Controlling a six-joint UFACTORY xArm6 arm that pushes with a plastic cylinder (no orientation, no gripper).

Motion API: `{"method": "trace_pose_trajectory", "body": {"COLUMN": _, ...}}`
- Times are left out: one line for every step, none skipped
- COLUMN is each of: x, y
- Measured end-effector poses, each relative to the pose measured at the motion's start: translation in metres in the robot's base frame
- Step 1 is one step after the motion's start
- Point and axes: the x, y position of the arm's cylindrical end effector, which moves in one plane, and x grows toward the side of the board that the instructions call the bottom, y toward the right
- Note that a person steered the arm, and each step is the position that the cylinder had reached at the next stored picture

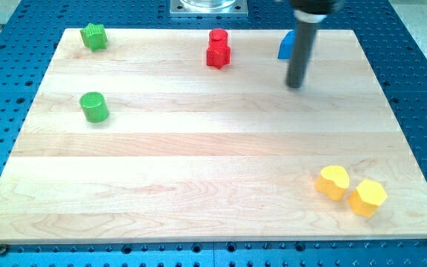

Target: Move the heart close to the red star

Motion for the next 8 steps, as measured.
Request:
{"method": "trace_pose_trajectory", "body": {"x": -0.028, "y": 0.036}}
{"method": "trace_pose_trajectory", "body": {"x": 0.046, "y": 0.049}}
{"method": "trace_pose_trajectory", "body": {"x": 0.137, "y": 0.093}}
{"method": "trace_pose_trajectory", "body": {"x": 0.215, "y": 0.092}}
{"method": "trace_pose_trajectory", "body": {"x": 0.222, "y": 0.083}}
{"method": "trace_pose_trajectory", "body": {"x": 0.239, "y": 0.081}}
{"method": "trace_pose_trajectory", "body": {"x": 0.239, "y": 0.036}}
{"method": "trace_pose_trajectory", "body": {"x": 0.237, "y": -0.015}}
